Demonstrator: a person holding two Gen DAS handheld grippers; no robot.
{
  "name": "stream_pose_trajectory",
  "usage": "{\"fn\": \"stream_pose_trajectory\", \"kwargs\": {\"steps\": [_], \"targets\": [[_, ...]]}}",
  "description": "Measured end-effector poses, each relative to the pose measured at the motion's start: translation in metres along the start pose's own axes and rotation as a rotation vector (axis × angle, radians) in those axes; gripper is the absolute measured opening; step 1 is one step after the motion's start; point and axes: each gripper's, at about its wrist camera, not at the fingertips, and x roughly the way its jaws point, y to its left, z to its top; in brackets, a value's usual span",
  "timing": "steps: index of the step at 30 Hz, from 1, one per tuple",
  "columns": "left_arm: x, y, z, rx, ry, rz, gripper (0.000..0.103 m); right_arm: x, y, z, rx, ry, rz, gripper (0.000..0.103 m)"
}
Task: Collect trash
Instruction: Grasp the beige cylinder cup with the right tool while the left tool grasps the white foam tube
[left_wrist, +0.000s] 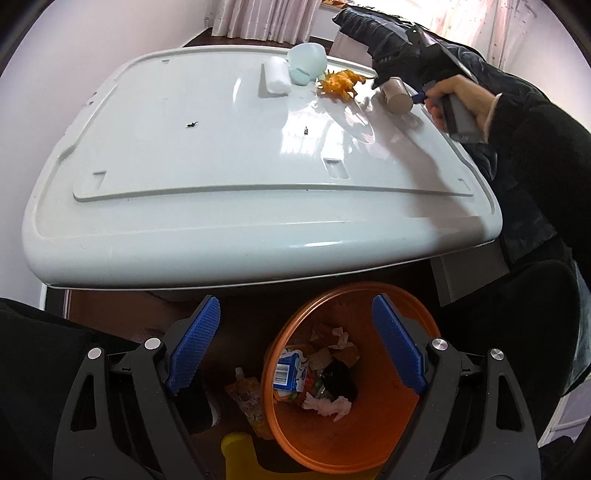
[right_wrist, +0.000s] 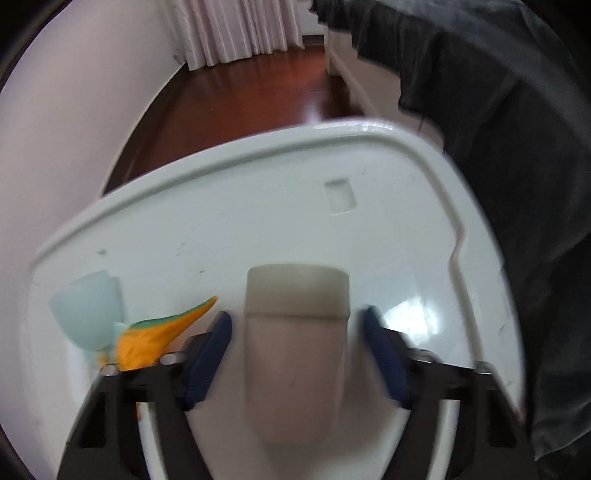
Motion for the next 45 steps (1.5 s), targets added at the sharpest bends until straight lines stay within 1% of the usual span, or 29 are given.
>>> {"fn": "stream_pose_trajectory", "kwargs": {"steps": [1,4,6,8,10,11,13,16,17,18,20,21,23,26,28,30,32,35,37,40,44,45], "targets": [[0.0,0.0,0.0,-0.001,-0.001,0.004,0.082,-0.002,0.002,-0.004,-0.022,-0.022,-0.022,0.048],[-0.001,0.001,0.002,0.002,0.002,0.01,0.082,-0.011,-0.005,-0.024,-0.029,-0.052,0.013,0.048],[-0.003,0.001,0.006,0.004,0.008,0.012,0.082,-0.017,-0.012,-0.038,-0.039,-0.057,0.027,0.048],[-0.003,0.0,0.013,0.007,0.011,0.019,0.082,-0.028,-0.022,-0.058,-0.044,-0.057,0.063,0.048],[-0.004,0.001,0.025,0.006,0.005,0.031,0.082,-0.05,-0.032,-0.081,-0.036,-0.067,0.122,0.048],[-0.005,0.0,0.036,0.003,-0.003,0.044,0.082,-0.062,-0.036,-0.092,-0.03,-0.077,0.159,0.048],[-0.003,0.0,0.055,-0.002,-0.014,0.043,0.082,-0.083,-0.033,-0.108,-0.026,-0.101,0.217,0.048],[0.009,0.0,0.096,-0.019,-0.037,0.06,0.082,-0.112,-0.03,-0.136,-0.038,-0.165,0.284,0.048],[0.016,0.0,0.111,-0.018,-0.042,0.057,0.082,-0.117,-0.029,-0.142,-0.039,-0.175,0.301,0.048],[0.025,0.0,0.129,-0.023,-0.056,0.074,0.082,-0.121,-0.029,-0.148,-0.039,-0.187,0.333,0.048],[0.047,0.0,0.164,-0.008,-0.079,0.094,0.082,-0.123,-0.026,-0.148,-0.042,-0.191,0.36,0.048],[0.056,0.0,0.174,-0.006,-0.085,0.111,0.082,-0.121,-0.025,-0.144,-0.041,-0.193,0.37,0.048],[0.082,0.002,0.202,0.004,-0.077,0.136,0.082,-0.119,-0.027,-0.139,-0.032,-0.195,0.382,0.048],[0.113,0.005,0.228,0.001,-0.056,0.142,0.082,-0.118,-0.033,-0.136,-0.002,-0.195,0.407,0.048],[0.128,0.006,0.239,0.01,-0.049,0.165,0.082,-0.116,-0.038,-0.133,0.011,-0.198,0.414,0.048],[0.143,0.009,0.248,0.03,-0.025,0.233,0.082,-0.114,-0.04,-0.13,0.023,-0.193,0.426,0.048],[0.15,0.021,0.252,0.02,-0.016,0.27,0.082,-0.112,-0.043,-0.127,0.04,-0.187,0.441,0.048],[0.145,0.04,0.256,-0.023,-0.038,0.275,0.082,-0.11,-0.044,-0.124,0.049,-0.181,0.455,0.048],[0.146,0.049,0.261,-0.042,-0.048,0.255,0.082,-0.11,-0.044,-0.123,0.051,-0.182,0.462,0.048],[0.152,0.043,0.272,0.002,-0.047,0.246,0.082,-0.11,-0.041,-0.122,0.043,-0.184,0.464,0.048],[0.165,0.023,0.288,0.119,-0.054,0.243,0.082,-0.107,-0.036,-0.121,0.032,-0.176,0.462,0.048],[0.168,0.021,0.291,0.135,-0.057,0.223,0.08,-0.107,-0.036,-0.121,0.032,-0.173,0.462,0.048]]}}
